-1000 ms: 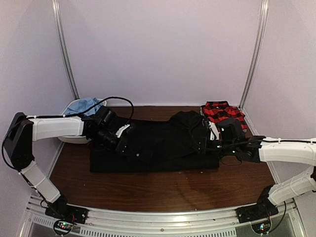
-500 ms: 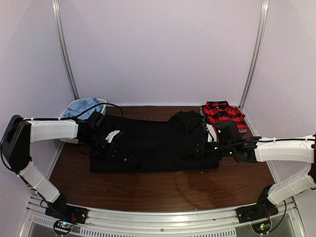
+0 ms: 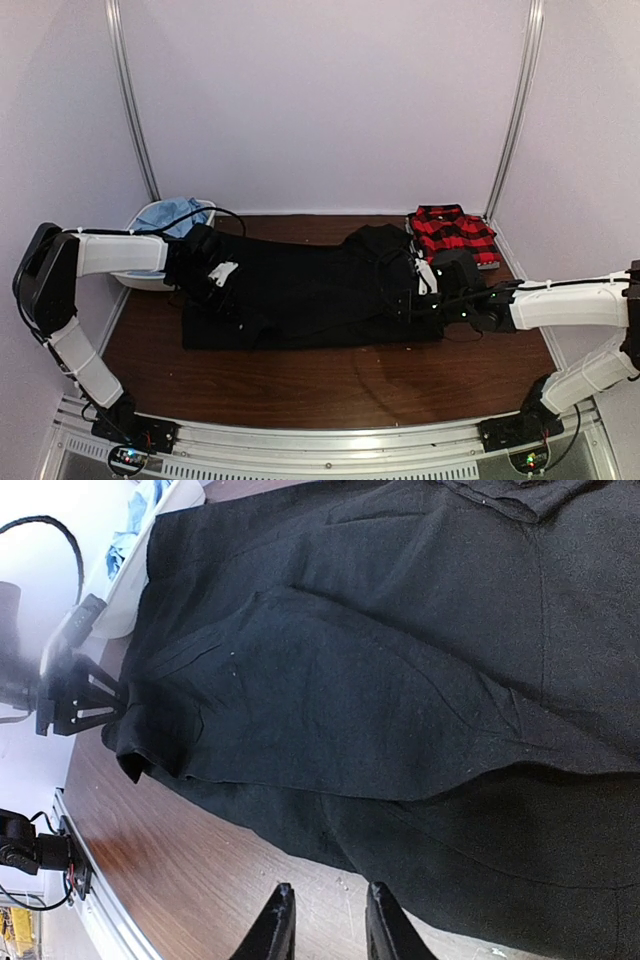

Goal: Fold and stack the long sleeve shirts
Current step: Fold the flattened shirt at the center of the board.

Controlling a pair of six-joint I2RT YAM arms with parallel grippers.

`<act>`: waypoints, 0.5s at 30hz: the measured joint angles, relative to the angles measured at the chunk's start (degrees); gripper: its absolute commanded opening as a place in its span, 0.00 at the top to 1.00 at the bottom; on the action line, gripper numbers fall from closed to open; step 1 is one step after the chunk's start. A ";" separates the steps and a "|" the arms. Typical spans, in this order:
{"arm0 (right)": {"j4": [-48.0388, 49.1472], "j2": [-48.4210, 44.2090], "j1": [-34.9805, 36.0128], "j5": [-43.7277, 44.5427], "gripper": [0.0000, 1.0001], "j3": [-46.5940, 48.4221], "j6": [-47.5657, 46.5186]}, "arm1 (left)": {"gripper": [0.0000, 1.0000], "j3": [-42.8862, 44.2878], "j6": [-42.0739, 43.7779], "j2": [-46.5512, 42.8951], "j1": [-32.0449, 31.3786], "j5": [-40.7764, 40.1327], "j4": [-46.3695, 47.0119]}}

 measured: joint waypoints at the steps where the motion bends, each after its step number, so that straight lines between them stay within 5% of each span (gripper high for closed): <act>1: -0.11 0.00 0.00 0.20 0.74 -0.02 -0.15 | 0.53 0.22 -0.22 0.00 0.07 -1.33 -0.07; 9: -0.26 1.05 0.00 0.94 0.75 -0.13 -0.42 | 0.38 1.44 -3.48 -1.42 0.42 -13.60 -0.15; 15: -0.26 1.51 0.00 1.11 0.75 -0.81 -0.42 | 0.14 -6.49 -9.09 -11.23 0.55 -8.70 6.62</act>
